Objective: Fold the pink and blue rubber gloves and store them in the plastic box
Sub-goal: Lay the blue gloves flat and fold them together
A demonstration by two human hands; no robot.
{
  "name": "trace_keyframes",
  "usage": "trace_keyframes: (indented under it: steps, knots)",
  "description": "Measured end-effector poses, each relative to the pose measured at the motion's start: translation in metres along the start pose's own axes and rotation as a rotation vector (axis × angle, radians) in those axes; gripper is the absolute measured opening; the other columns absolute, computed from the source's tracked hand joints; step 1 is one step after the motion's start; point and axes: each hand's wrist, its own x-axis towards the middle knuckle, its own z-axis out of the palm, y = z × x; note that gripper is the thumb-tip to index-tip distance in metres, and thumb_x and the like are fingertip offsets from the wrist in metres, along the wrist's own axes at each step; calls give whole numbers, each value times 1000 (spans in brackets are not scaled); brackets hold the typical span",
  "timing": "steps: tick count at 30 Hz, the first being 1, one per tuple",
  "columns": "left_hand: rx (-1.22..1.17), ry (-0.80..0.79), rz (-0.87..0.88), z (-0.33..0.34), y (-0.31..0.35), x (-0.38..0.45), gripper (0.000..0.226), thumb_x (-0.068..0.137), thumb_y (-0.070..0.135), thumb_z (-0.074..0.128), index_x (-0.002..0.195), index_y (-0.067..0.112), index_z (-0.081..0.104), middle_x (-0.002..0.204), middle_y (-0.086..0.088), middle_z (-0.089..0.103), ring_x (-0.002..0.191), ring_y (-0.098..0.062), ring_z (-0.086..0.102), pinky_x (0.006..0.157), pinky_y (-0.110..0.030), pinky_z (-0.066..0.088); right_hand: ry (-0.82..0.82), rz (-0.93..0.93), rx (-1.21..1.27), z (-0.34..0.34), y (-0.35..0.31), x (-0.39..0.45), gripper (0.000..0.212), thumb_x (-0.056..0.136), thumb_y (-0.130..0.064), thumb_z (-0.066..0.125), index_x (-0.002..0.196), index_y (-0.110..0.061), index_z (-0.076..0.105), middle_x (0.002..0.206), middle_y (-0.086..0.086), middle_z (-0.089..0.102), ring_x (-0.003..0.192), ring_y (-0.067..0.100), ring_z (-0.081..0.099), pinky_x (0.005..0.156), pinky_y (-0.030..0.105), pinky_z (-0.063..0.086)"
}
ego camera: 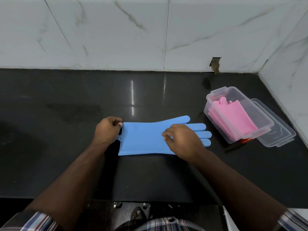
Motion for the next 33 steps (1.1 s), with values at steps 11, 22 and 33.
trace_keyframes:
  steps: [11,22,33]
  knots:
    - [-77,-125,4,-3,-2,13,9,88,20,70,84,26,75,80,7,72,75,-11,64,70,-24,49,-51,-3,-68,24,-39,87,31,96,-27,55,125,-22,65,125,4,60,120,29,51,98,40,47]
    - [-118,-226,-20,-12,-7,22,24,92,6,60,88,20,78,76,0,74,64,-6,63,65,-23,48,-16,4,8,35,-68,106,11,91,-21,59,86,-26,67,101,-1,66,105,22,53,90,39,46]
    - [-193,-239,-94,-17,-1,22,29,92,7,50,93,17,77,84,-1,74,71,-11,65,66,-22,51,-33,44,20,43,-73,108,10,90,-21,59,86,-28,65,99,-2,68,103,22,55,90,38,44]
